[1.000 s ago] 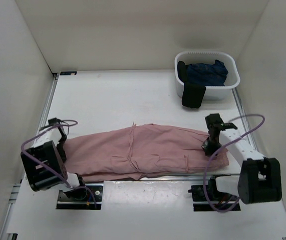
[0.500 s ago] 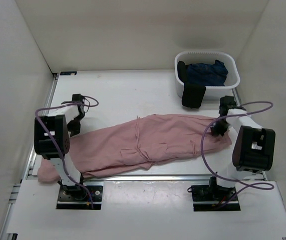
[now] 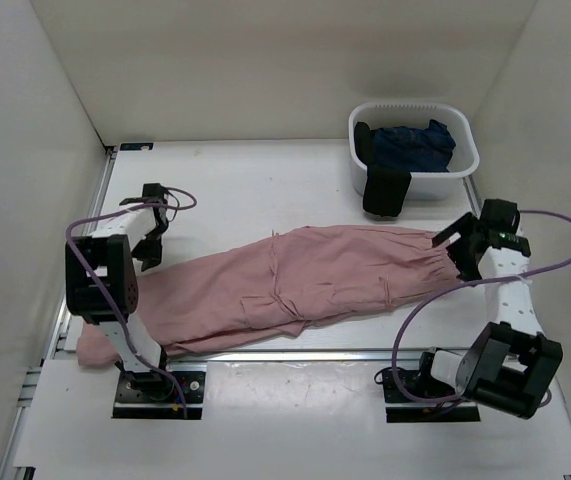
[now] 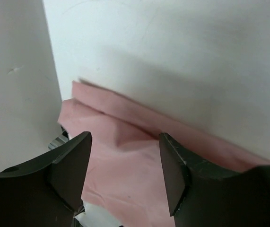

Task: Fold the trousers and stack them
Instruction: Fold the trousers

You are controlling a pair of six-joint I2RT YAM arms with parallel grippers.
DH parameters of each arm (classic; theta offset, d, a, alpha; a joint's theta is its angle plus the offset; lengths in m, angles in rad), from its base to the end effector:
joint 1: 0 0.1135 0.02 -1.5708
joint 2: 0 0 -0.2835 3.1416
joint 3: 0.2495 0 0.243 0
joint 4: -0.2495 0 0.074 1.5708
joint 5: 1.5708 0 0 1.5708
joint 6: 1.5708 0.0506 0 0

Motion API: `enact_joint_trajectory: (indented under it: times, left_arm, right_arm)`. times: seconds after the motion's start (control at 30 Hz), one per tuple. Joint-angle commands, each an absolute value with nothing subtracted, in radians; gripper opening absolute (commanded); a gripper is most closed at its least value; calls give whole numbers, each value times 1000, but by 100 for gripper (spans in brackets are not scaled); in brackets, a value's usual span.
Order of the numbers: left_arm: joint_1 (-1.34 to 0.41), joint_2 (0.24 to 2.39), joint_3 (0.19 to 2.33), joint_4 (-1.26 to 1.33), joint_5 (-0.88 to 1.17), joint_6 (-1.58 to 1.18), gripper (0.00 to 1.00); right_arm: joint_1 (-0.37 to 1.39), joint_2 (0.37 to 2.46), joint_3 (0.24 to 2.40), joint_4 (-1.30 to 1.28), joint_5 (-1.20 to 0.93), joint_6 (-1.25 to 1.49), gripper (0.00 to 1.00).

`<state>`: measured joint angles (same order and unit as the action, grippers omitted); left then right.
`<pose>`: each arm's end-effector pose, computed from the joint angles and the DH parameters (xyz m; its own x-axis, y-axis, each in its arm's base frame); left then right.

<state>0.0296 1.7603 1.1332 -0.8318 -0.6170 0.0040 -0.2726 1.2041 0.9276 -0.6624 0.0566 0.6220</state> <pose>0.3112 0.0385 0.1878 -0.9937 -0.0261 -0.1094 -0.0847 0.8135 0.5754 0.2254 -0.0660 0.2711 -0.4562 0.7316 -0.5066 0.6974 0.6475 0.3071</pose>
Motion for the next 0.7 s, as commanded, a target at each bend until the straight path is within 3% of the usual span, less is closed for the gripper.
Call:
enact_joint_trajectory:
  times: [0.0,0.2,0.37,0.47,0.5,0.6,0.63,0.67]
  left_arm:
    - [35,1663,1127,-880,-618,0,72]
    - [66,1559,1086,-975,-637,0,76]
    - [169,1479,867,-948,-673,0,77]
    - [193,1466,770,-890,-686,0,77]
    - [193,1466,759,-881,-686,0,77]
    - [193,1480,759,-881,-654,0,77]
    - [193,1491,776,-881,-641,0,77]
    - [193,1506,802,-881,-620,0,77]
  right_arm:
    - [-298,1236,832,-683,-12,644,99]
    - [-321,1380,697,-422,-57,721,99]
    - [-321,1543,713,-238,-87,799,95]
    - [-321,1635,747,-248,-87,808,73]
    - [-321,1658,774,-262,-87,818,53]
    - [-342,1690,784,-273,-98,828,19]
    - [-353,1690,769,-273,-98,828,2]
    - [-376,1660,759,-264,-98,828,0]
